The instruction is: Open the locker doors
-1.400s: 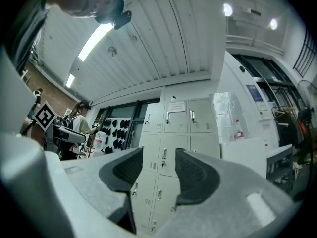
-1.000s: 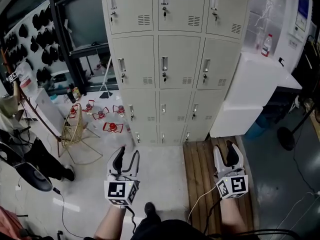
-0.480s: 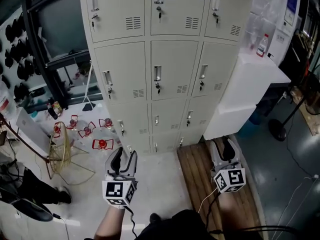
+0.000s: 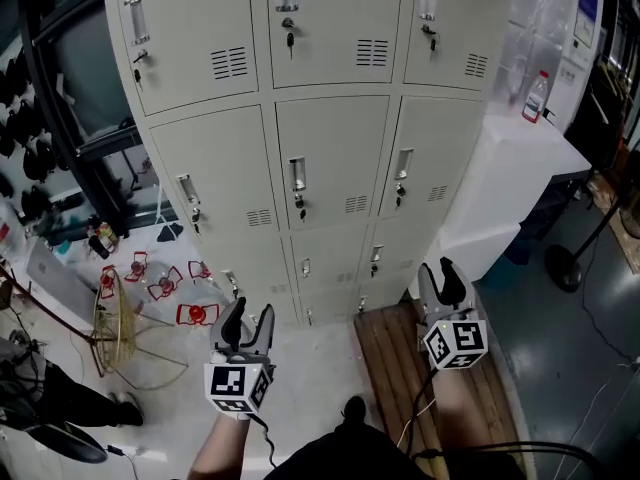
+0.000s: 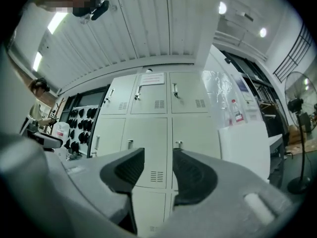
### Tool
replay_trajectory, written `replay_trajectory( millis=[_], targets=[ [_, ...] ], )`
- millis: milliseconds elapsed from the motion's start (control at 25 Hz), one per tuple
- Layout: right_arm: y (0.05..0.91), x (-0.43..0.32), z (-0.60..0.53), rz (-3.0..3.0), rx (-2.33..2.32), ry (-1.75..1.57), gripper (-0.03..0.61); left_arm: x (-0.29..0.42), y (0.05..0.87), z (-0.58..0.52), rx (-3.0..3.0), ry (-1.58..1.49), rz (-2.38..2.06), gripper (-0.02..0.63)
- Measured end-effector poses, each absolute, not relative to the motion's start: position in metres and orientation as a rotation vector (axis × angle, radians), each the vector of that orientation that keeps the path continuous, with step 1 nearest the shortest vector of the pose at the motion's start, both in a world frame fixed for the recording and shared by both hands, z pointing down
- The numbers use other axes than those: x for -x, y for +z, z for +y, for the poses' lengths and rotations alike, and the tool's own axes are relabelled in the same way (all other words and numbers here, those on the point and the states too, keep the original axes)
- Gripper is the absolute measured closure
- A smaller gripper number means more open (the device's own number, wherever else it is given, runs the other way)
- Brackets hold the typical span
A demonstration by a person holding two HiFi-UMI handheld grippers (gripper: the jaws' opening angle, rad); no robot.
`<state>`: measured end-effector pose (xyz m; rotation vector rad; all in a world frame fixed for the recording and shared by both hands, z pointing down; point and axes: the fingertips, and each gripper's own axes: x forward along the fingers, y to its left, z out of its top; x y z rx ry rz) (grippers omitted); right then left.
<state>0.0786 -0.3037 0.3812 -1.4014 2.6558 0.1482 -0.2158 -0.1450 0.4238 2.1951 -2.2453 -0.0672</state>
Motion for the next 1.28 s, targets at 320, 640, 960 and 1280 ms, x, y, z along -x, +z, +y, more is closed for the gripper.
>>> replay_trajectory(
  millis=[320,640,960,1280],
  targets=[
    [0.388,-0.058,-0.446,2.733,1.339,0.154,0.397,0.212,0.431,-0.221,-2.074,0.038,-2.314,0.413],
    [0.400,-0.021,-0.539,2.798,1.269,0.030,0.397,0.230,0.452,-0.250,-2.003,0.107,-2.368,0.413],
    [0.400,0.011,-0.581,2.849,1.280,0.003,0.397,0.261,0.453,-0.263,-2.003,0.101,-2.353,0.413],
    [0.402,0.035,-0.602,2.897,1.352,0.062,0.386,0.282,0.456,-0.258,-2.010,0.072,-2.330,0.413]
  ],
)
